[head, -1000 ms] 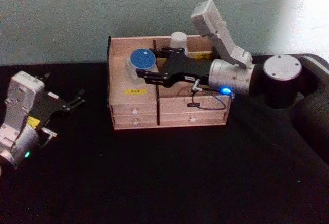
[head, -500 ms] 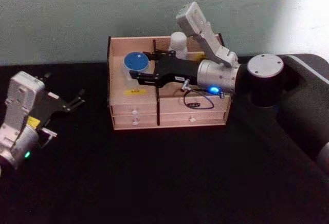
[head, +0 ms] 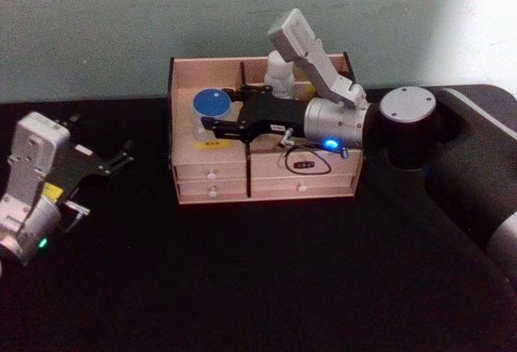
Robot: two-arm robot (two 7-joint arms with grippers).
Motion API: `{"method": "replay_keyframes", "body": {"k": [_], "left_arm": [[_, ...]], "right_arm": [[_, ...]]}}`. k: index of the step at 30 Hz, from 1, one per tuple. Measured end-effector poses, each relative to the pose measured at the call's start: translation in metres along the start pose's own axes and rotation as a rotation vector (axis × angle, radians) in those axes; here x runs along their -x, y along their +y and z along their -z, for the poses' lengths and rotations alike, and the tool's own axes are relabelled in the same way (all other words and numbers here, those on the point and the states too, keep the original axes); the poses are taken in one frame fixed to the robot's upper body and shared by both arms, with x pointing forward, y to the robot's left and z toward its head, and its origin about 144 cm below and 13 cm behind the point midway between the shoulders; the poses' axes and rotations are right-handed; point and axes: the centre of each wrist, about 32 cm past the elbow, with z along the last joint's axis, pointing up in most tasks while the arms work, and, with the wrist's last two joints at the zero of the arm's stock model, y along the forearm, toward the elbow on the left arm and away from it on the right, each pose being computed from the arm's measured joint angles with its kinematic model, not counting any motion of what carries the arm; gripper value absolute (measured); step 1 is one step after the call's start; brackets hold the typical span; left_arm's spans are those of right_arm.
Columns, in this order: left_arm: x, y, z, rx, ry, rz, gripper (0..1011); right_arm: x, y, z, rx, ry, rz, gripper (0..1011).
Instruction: Pick up the facial cleanser and watermelon frost from the table and place them into the tiered storage box.
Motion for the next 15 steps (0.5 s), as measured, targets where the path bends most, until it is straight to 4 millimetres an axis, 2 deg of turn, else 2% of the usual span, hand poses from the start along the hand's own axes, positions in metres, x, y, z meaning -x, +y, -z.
{"method": "replay_keyframes", "body": {"k": [15], "left_arm": [[0.0000,0.0000,0.0000,0.000,0.000,0.000,1001]], "right_arm": [[0.0005,0.0005,0.0002,0.016,-0.004,-0.003,707]]}}
